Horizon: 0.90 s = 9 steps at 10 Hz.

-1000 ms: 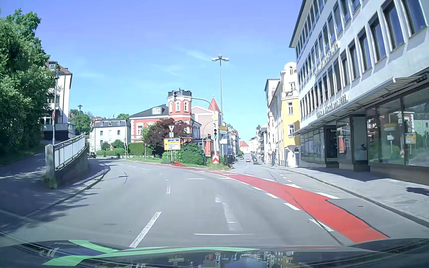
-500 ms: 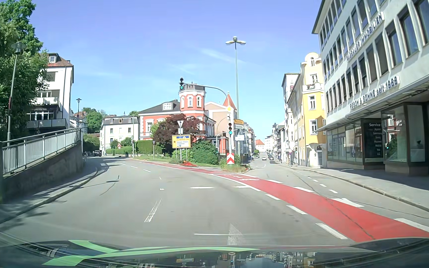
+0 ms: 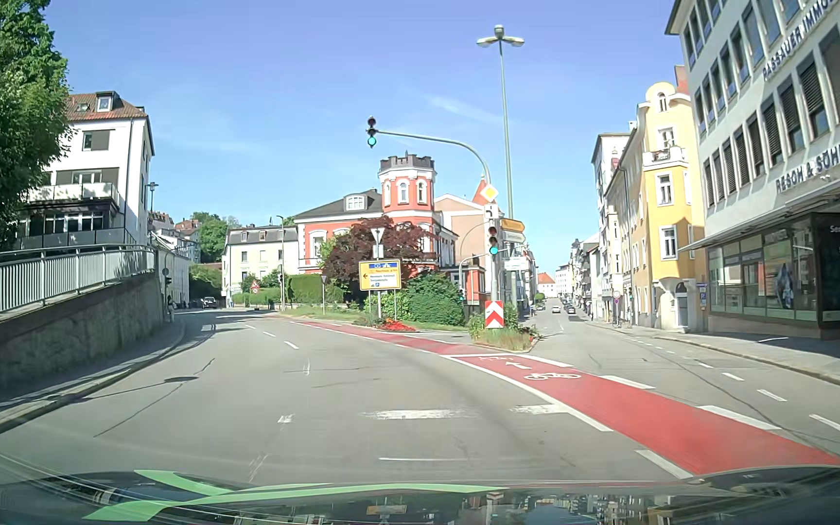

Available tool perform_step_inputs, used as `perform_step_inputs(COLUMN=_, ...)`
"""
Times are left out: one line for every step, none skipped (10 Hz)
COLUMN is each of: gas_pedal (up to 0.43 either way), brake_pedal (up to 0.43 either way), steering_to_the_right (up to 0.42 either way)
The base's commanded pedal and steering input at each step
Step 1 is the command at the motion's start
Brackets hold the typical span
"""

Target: Follow the waypoints while adhering to traffic rules and regulations

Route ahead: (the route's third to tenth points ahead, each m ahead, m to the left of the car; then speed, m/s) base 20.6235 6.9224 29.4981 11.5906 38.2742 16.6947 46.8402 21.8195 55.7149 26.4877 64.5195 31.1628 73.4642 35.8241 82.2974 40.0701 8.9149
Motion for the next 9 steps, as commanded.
perform_step_inputs(gas_pedal=0.087, brake_pedal=0.0, steering_to_the_right=-0.082)
perform_step_inputs(gas_pedal=0.087, brake_pedal=0.0, steering_to_the_right=-0.084)
perform_step_inputs(gas_pedal=0.087, brake_pedal=0.0, steering_to_the_right=-0.084)
perform_step_inputs(gas_pedal=0.087, brake_pedal=0.0, steering_to_the_right=-0.085)
perform_step_inputs(gas_pedal=0.087, brake_pedal=0.0, steering_to_the_right=-0.087)
perform_step_inputs(gas_pedal=0.087, brake_pedal=0.0, steering_to_the_right=-0.089)
perform_step_inputs(gas_pedal=0.087, brake_pedal=0.0, steering_to_the_right=-0.091)
perform_step_inputs(gas_pedal=0.087, brake_pedal=0.0, steering_to_the_right=-0.091)
perform_step_inputs(gas_pedal=0.087, brake_pedal=0.0, steering_to_the_right=-0.091)
